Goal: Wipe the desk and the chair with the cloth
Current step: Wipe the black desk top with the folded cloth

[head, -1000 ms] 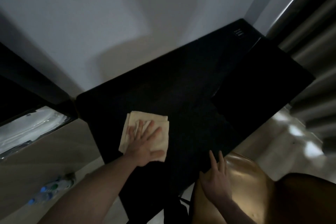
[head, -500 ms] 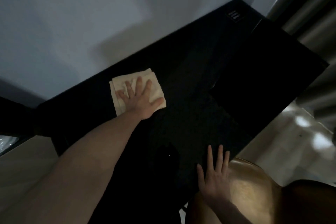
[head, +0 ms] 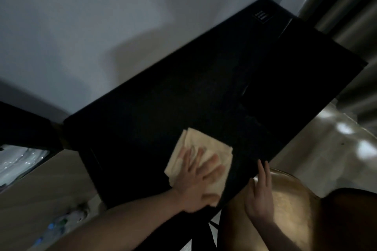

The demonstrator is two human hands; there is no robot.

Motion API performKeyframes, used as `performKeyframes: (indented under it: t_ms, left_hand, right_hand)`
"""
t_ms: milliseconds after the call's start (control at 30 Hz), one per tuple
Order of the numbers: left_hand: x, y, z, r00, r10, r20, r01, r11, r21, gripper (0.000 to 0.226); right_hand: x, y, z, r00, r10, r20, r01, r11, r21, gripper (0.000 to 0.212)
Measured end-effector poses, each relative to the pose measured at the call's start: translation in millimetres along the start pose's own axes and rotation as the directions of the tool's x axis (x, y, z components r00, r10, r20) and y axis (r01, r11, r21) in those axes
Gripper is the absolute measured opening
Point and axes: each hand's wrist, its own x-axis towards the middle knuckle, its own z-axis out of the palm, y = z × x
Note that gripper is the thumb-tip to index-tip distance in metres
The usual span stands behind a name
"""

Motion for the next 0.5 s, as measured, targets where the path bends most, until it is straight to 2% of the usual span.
performKeyframes:
  t_ms: [67,167,267,367,500]
  left_hand:
    - [-4,18,6,0.998,0.055,-0.006,-0.055,0.998,-0.007,0.087]
    - [4,9,4,0.996,0.092,-0.015,-0.092,0.996,-0.005,0.085]
    - [29,-7,-11,0.994,0.111,-0.013,-0.111,0.994,0.016,0.084]
    - [76,-21,-40,1.000,0.008,-0.027,-0.009,1.000,-0.025,0.082]
    - [149,-39,-87,0.985,-0.168,-0.033,0.164,0.982,-0.097,0.081]
  right_hand:
    - [-6,11,-10,1.000,0.021,-0.014,-0.021,0.999,-0.032,0.069]
    - [-3,23,-24,0.998,0.052,0.025,-0.049,0.994,-0.101,0.071]
    - [12,25,-35,0.996,0.085,0.040,-0.080,0.991,-0.109,0.064]
    - [31,25,-44,0.999,0.037,0.013,-0.035,0.991,-0.127,0.064]
    - [61,28,-51,0.997,-0.039,0.061,0.048,0.988,-0.144,0.065]
